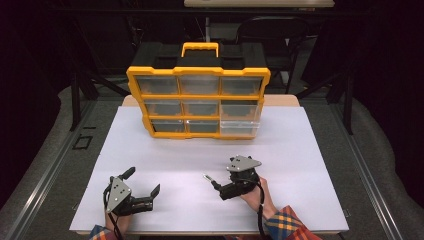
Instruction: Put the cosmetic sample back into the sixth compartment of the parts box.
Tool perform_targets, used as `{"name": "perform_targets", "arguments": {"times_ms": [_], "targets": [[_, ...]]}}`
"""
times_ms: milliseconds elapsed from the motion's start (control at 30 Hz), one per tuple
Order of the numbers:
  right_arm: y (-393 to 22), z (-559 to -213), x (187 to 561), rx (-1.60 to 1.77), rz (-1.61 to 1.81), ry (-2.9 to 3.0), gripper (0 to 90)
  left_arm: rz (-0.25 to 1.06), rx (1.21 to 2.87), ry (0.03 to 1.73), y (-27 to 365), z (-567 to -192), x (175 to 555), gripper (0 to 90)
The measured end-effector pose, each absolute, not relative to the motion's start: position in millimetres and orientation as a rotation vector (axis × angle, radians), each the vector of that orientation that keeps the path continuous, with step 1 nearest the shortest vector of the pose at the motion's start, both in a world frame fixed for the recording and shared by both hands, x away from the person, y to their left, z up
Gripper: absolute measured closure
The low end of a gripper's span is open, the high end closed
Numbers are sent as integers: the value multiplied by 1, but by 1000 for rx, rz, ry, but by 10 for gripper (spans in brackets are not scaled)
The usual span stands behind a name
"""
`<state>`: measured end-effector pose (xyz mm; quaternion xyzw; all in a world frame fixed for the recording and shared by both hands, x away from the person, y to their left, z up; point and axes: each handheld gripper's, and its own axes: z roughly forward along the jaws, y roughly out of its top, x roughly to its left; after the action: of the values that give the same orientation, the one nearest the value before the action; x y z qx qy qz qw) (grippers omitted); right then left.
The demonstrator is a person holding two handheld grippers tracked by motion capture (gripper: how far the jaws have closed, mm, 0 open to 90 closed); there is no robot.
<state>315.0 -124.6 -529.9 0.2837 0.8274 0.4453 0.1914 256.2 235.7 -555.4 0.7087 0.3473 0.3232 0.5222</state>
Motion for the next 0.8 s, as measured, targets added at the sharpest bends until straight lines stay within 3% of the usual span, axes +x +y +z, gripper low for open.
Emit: {"name": "perform_targets", "arguments": {"times_ms": [467, 800], "targets": [[-107, -532, 324, 812, 1209, 2375, 4, 774, 1698, 836, 236, -556, 257, 0], [-95, -536, 330, 817, 1147, 2416, 158, 771, 1695, 842, 237, -556, 258, 0]]}}
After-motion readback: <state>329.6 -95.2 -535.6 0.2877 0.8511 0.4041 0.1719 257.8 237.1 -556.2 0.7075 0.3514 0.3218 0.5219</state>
